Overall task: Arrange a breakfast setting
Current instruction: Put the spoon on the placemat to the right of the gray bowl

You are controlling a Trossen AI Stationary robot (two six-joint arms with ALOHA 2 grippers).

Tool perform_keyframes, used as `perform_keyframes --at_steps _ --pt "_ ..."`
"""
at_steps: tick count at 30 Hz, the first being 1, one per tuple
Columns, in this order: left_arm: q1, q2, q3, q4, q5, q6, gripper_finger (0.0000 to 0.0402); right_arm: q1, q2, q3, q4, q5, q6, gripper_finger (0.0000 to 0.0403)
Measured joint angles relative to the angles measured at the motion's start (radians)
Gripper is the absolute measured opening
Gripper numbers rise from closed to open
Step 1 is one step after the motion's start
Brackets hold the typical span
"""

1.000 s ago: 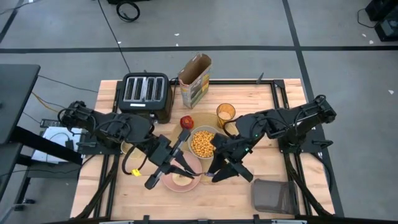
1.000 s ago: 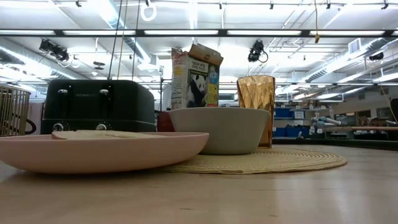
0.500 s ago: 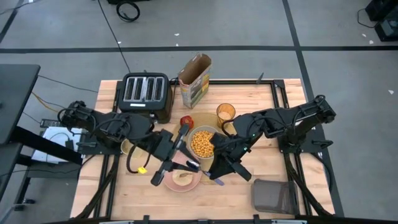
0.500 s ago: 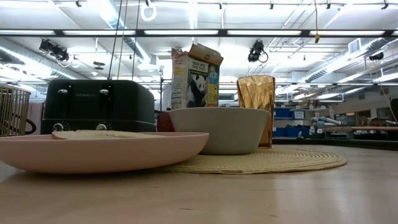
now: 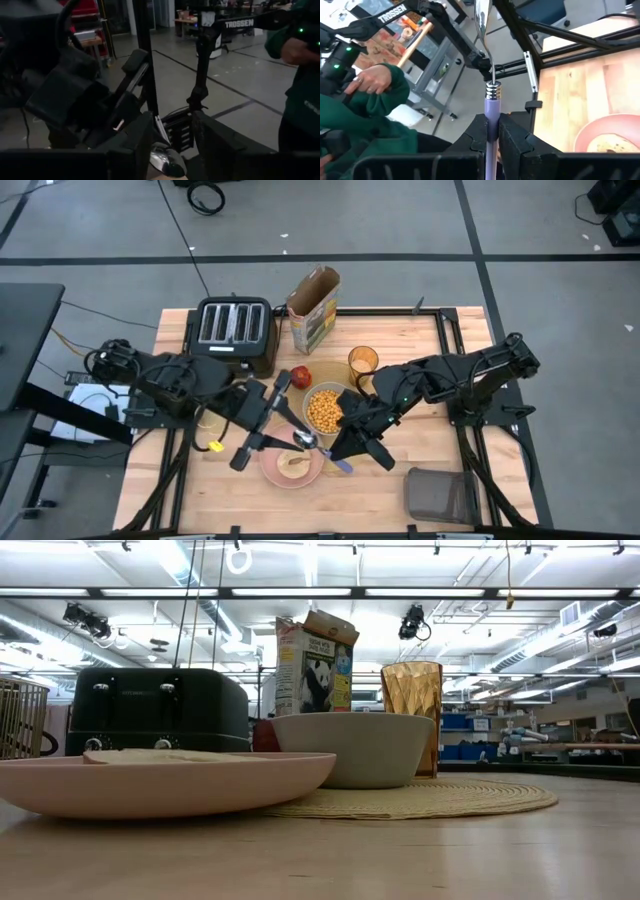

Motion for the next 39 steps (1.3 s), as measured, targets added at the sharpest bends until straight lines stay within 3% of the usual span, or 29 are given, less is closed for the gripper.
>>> perform_keyframes --at_steps 5,15,21,27,32,39 --pt "0.007 0.0 -0.001 0.008 -0.025 -0.027 0.0139 -0.002 0.0 0.0 -0.01 0.016 -0.004 0.0029" --pt "-0.006 -0.086 -0.002 -0.056 -0.114 -0.071 0.0176 -0.003 0.0 0.002 -0.018 0.052 -0.008 0.0029" --pt "-0.096 -0.167 -0.002 -0.219 -0.336 -0.196 0.0178 -0.003 -0.008 0.002 -0.02 0.103 -0.03 0.0029" --pt "-0.173 -0.138 -0.002 -0.194 -0.46 -0.257 0.0179 -0.003 -0.036 0.002 0.018 0.168 -0.088 0.0029" --pt "-0.147 -0.077 -0.002 -0.089 -0.471 -0.257 0.0189 -0.003 -0.046 0.002 0.099 0.193 -0.149 0.0029" --pt "-0.102 -0.024 -0.002 0.035 -0.44 -0.225 0.0246 -0.002 -0.049 0.002 0.133 0.237 -0.196 0.0029"
